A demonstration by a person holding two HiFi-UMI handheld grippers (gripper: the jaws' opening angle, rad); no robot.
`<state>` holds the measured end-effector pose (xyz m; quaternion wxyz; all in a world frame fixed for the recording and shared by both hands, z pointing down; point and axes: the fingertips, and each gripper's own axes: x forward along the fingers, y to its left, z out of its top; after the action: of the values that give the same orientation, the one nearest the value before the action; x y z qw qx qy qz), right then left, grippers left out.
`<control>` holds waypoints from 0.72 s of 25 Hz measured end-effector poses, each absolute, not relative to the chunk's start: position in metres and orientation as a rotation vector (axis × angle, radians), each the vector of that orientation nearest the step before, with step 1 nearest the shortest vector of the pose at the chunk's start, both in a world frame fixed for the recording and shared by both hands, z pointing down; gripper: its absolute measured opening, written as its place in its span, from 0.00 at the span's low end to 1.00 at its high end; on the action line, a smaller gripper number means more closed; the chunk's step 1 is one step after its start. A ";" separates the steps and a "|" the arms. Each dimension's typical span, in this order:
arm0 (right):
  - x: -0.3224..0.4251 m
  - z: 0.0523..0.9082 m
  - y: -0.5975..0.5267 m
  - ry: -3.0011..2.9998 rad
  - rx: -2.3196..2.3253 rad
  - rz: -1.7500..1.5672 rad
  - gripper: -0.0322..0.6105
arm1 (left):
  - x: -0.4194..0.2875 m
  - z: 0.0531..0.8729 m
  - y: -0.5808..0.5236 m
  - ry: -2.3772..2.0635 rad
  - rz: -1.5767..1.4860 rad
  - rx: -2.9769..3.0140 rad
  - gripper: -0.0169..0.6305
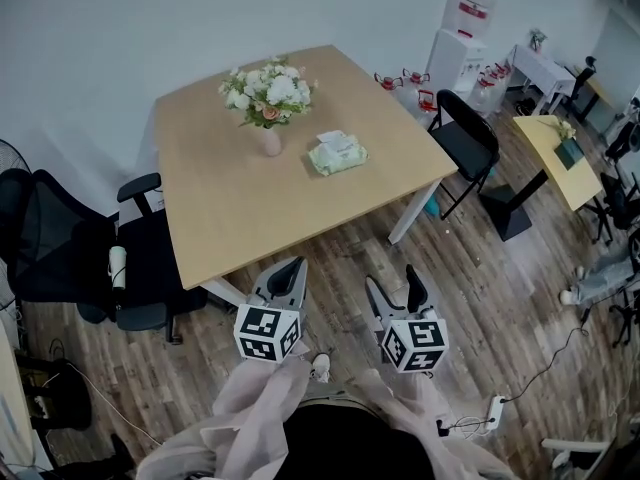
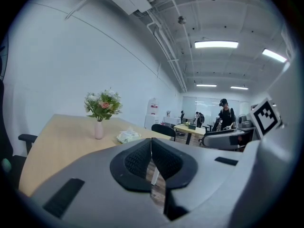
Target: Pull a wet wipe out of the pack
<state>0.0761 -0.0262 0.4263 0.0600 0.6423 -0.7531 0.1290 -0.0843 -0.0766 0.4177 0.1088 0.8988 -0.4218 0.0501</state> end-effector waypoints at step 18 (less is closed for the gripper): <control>0.078 0.445 -0.056 -2.248 1.900 0.456 0.46 | -0.080 0.438 -0.106 -1.226 0.192 2.594 0.05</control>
<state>0.0779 -0.0561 0.4452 0.0813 0.6359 -0.7522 0.1525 -0.0804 -0.1059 0.4380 0.1324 0.8942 -0.4226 0.0662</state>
